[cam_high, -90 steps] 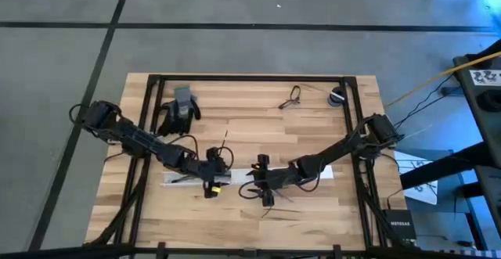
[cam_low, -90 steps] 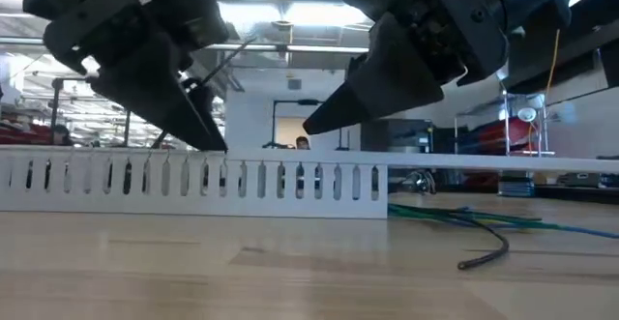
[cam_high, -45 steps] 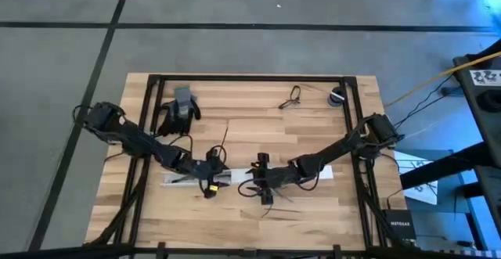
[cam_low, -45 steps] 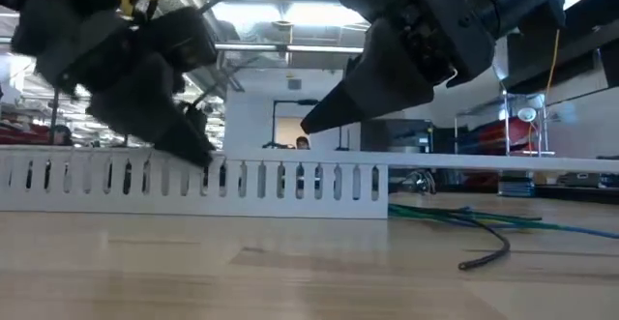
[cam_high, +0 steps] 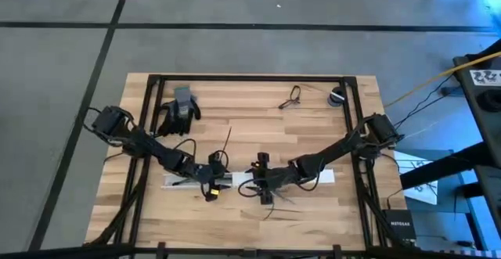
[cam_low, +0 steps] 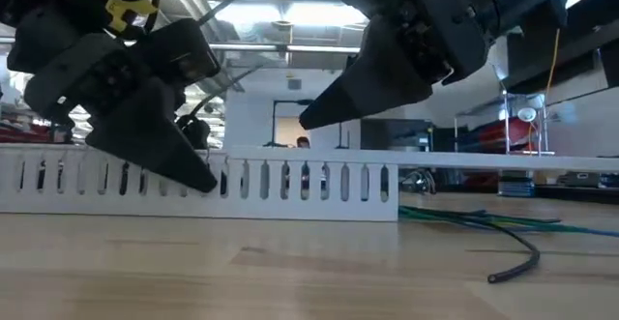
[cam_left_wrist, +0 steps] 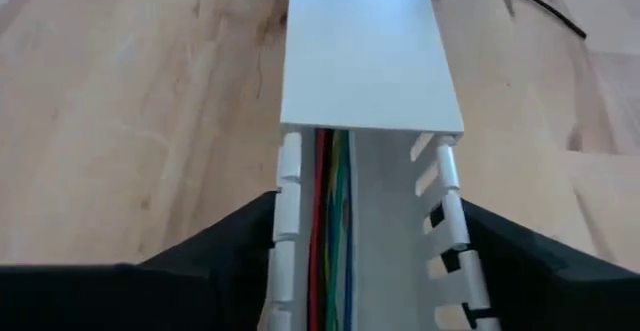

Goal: Ziptie cables
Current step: Close the cable duct

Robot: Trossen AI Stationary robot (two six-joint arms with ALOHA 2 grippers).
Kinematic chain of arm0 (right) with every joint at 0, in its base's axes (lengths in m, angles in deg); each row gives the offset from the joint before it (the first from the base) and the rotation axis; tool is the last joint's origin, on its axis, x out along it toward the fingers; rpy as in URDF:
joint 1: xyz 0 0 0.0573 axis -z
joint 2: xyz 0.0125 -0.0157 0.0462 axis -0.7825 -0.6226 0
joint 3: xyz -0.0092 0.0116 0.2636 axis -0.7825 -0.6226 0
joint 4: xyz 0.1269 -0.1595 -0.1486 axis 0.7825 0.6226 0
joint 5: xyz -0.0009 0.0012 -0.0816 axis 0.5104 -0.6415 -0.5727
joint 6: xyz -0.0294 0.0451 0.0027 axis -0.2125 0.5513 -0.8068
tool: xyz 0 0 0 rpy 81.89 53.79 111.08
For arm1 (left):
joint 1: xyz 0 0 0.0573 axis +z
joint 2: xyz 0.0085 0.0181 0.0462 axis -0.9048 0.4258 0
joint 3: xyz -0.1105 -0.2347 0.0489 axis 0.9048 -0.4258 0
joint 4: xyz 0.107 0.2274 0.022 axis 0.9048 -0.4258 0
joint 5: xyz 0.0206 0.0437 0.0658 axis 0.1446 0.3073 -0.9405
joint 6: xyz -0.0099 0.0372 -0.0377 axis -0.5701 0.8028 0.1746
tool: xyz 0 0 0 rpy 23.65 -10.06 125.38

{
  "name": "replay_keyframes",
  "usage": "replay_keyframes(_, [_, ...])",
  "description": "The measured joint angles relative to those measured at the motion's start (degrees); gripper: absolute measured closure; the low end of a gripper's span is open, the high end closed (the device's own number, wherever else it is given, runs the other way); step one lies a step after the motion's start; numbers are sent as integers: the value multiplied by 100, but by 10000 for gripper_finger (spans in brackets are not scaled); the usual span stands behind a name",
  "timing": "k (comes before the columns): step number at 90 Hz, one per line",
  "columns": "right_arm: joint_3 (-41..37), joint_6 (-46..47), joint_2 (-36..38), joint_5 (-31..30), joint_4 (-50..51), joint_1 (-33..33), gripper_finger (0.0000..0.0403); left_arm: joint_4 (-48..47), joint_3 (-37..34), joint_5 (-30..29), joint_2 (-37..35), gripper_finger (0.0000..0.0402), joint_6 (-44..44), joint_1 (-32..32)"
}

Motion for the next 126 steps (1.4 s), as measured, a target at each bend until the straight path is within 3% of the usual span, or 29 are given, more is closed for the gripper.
replay_keyframes(23, [67, 790, -52, 921, 150, 320, 169, 1, 0, 2, 0, 166, -6, 2])
replay_keyframes(63, [474, 735, -161, 707, 1079, 340, 325, -35, 7, -1, 0, 166, -2, 7])
replay_keyframes(79, [556, 724, -584, 1046, 338, 465, 351, -44, 7, -4, 0, 166, -2, 7])
replay_keyframes(126, [2213, 301, -2044, 1039, 320, 591, 401, -39, -4, -10, -2, 166, 52, 2])
